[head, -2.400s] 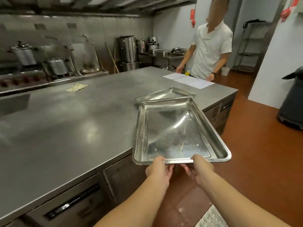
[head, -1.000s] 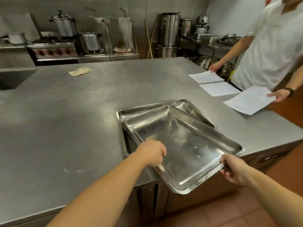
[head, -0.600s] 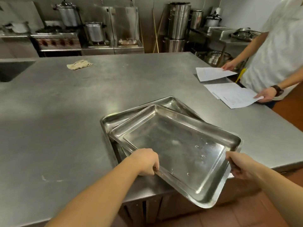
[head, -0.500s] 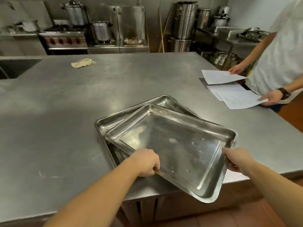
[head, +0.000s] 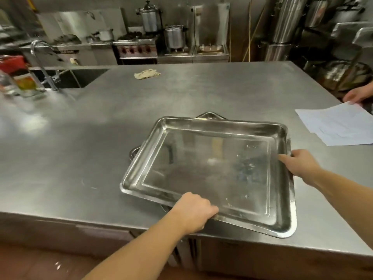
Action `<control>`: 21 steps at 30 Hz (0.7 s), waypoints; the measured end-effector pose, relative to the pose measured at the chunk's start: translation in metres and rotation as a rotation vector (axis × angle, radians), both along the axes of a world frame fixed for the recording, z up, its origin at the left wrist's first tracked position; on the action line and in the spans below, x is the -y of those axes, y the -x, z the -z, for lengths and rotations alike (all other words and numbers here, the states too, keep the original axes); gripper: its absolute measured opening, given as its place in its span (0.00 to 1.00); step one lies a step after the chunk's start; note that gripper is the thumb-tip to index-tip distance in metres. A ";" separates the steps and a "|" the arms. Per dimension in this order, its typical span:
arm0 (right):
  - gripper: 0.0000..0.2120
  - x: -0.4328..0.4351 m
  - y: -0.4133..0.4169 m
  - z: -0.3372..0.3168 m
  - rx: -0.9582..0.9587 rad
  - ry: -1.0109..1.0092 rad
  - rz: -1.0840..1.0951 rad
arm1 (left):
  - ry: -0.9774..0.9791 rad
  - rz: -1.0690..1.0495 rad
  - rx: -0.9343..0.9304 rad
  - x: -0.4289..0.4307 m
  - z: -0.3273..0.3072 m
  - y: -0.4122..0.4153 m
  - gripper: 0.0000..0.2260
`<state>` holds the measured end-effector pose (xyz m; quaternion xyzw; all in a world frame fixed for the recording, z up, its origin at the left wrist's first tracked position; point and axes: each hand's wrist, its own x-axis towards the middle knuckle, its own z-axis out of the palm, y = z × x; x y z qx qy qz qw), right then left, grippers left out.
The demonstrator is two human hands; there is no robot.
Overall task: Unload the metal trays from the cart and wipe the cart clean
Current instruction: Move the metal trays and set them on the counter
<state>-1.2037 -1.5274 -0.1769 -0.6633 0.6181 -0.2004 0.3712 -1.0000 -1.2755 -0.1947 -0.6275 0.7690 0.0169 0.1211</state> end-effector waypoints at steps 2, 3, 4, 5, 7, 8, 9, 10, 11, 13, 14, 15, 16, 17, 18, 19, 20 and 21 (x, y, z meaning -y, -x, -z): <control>0.14 0.007 -0.013 0.005 0.003 -0.002 -0.023 | -0.004 -0.047 -0.016 -0.002 0.006 0.003 0.12; 0.14 0.010 -0.020 0.007 0.009 -0.006 -0.021 | 0.000 -0.069 -0.021 -0.002 0.009 0.003 0.12; 0.15 0.012 -0.026 0.009 0.026 -0.007 -0.008 | 0.006 -0.089 -0.027 -0.002 0.011 0.003 0.13; 0.15 0.014 -0.031 0.011 0.046 -0.009 0.007 | 0.008 -0.105 -0.033 -0.001 0.012 0.003 0.12; 0.11 0.015 -0.042 0.017 0.085 -0.042 0.010 | 0.017 -0.139 -0.048 0.003 0.012 0.003 0.12; 0.05 0.013 -0.047 0.020 0.084 -0.064 -0.014 | 0.022 -0.157 -0.056 0.005 0.012 0.004 0.12; 0.02 0.011 -0.051 0.024 0.075 -0.083 -0.040 | 0.024 -0.174 -0.059 0.008 0.012 0.004 0.12; 0.04 0.010 -0.053 0.030 0.056 -0.094 -0.059 | 0.023 -0.187 -0.059 0.010 0.013 0.004 0.12; 0.06 0.009 -0.056 0.037 0.046 -0.092 -0.072 | 0.015 -0.199 -0.060 0.011 0.015 0.004 0.12; 0.10 0.007 -0.061 0.046 0.029 -0.059 -0.085 | 0.002 -0.215 -0.067 0.013 0.018 0.003 0.12; 0.12 0.005 -0.063 0.048 0.018 -0.037 -0.091 | 0.007 -0.218 -0.070 0.014 0.018 0.003 0.12; 0.14 0.004 -0.065 0.050 0.010 -0.016 -0.102 | 0.016 -0.225 -0.075 0.016 0.019 0.003 0.12; 0.15 0.004 -0.068 0.050 0.001 0.001 -0.114 | 0.025 -0.236 -0.080 0.018 0.021 0.003 0.12; 0.16 0.004 -0.069 0.050 -0.005 0.022 -0.127 | 0.031 -0.249 -0.084 0.020 0.023 0.003 0.12; 0.17 0.006 -0.071 0.050 -0.013 0.046 -0.139 | 0.036 -0.259 -0.089 0.022 0.025 0.002 0.12; 0.17 0.008 -0.071 0.050 -0.023 0.070 -0.152 | 0.045 -0.269 -0.098 0.024 0.027 0.001 0.12; 0.16 0.009 -0.071 0.051 -0.033 0.084 -0.171 | 0.059 -0.283 -0.109 0.025 0.029 0.000 0.13; 0.16 0.012 -0.071 0.051 -0.034 0.082 -0.196 | 0.075 -0.302 -0.119 0.026 0.033 -0.002 0.14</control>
